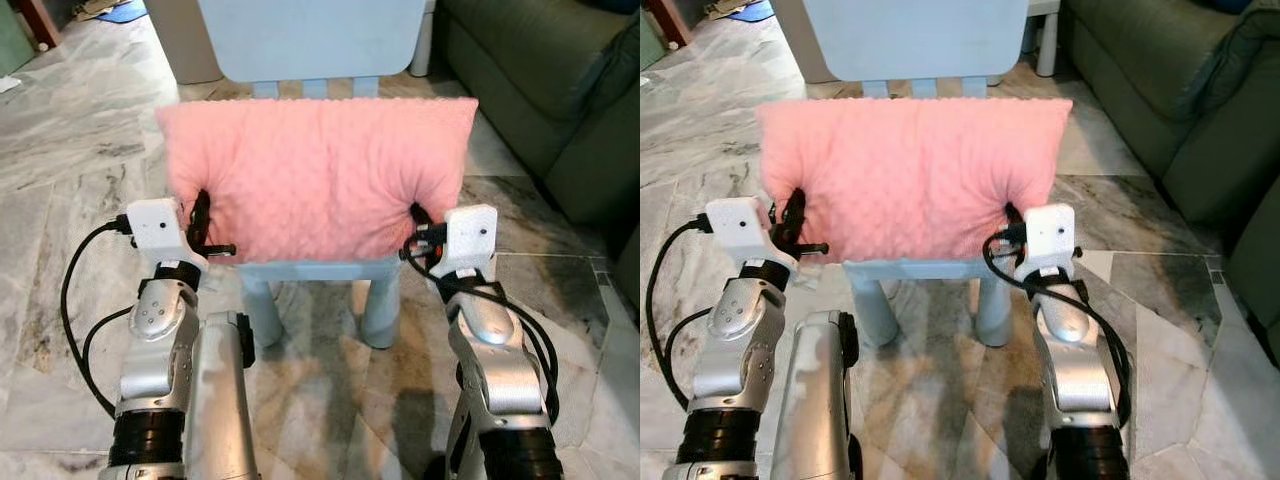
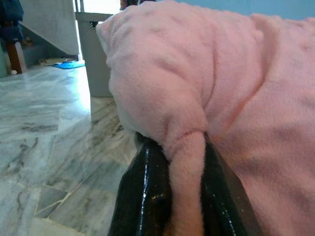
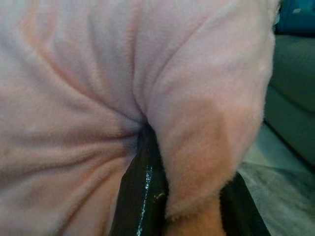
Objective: Move the pillow to the sofa
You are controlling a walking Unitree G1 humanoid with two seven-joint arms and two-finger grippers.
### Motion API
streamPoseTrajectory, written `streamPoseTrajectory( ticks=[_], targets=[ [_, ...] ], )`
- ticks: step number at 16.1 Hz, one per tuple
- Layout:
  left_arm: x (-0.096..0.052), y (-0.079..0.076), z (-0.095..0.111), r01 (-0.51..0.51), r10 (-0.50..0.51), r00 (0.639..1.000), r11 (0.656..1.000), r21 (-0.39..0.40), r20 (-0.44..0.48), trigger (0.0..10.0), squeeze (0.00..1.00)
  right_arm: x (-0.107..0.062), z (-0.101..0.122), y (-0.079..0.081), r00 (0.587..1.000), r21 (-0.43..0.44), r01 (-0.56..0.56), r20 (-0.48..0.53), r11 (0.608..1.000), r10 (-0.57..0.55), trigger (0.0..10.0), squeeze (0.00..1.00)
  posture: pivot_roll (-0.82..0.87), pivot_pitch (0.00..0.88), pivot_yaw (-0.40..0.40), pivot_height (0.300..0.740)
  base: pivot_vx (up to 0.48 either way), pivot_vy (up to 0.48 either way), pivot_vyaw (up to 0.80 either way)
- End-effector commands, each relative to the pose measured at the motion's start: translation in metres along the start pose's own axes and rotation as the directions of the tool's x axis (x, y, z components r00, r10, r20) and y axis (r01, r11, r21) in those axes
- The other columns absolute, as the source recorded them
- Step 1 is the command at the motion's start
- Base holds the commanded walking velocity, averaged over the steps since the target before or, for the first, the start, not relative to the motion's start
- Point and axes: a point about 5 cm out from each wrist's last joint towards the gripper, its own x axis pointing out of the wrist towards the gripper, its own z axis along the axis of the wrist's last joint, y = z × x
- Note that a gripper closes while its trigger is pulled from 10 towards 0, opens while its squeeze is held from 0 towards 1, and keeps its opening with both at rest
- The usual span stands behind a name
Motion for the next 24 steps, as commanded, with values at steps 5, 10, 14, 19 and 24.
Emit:
streamPoseTrajectory(
  ticks=[5, 10, 14, 19, 24],
  targets=[
    [0.004, 0.005, 0.003, -0.035, 0.035, 0.999, 0.999, 0.009, 0.013, 10.0, 0.0, 0.017, 0.012, -0.007, 0.999, -0.02, 0.042, 0.028, 0.999, -0.041, 10.0, 0.0, 0.05, 0.0, 0.046, 0.325, 0.0, 0.0, 0.0],
    [0.009, -0.002, 0.003, -0.015, 0.015, 1.0, 1.0, -0.009, 0.017, 10.0, 0.0, 0.02, 0.014, -0.014, 0.997, -0.008, 0.066, 0.031, 0.998, -0.065, 10.0, 0.0, 0.02, 0.0, 0.05, 0.325, 0.0, 0.0, 0.0],
    [0.006, -0.007, -0.004, 0.006, -0.006, 1.0, 1.0, -0.017, -0.004, 10.0, 0.0, 0.017, 0.013, -0.018, 0.996, -0.005, 0.081, 0.027, 0.997, -0.081, 10.0, 0.0, 0.01, 0.0, 0.057, 0.325, 0.0, 0.0, 0.0],
    [0.005, -0.01, -0.007, 0.014, -0.014, 1.0, 1.0, -0.023, -0.014, 10.0, 0.0, 0.017, 0.014, -0.02, 0.996, -0.007, 0.083, 0.024, 0.997, -0.083, 10.0, 0.0, 0.0, 0.0, 0.051, 0.355, 0.0, 0.0, 0.0],
    [0.003, -0.012, -0.009, 0.017, -0.018, 1.0, 1.0, -0.024, -0.024, 10.0, 0.0, 0.018, 0.014, -0.02, 0.997, -0.011, 0.075, 0.023, 0.997, -0.075, 10.0, 0.0, 0.0, 0.0, 0.047, 0.4, 0.0, 0.0, 0.0]
  ],
)
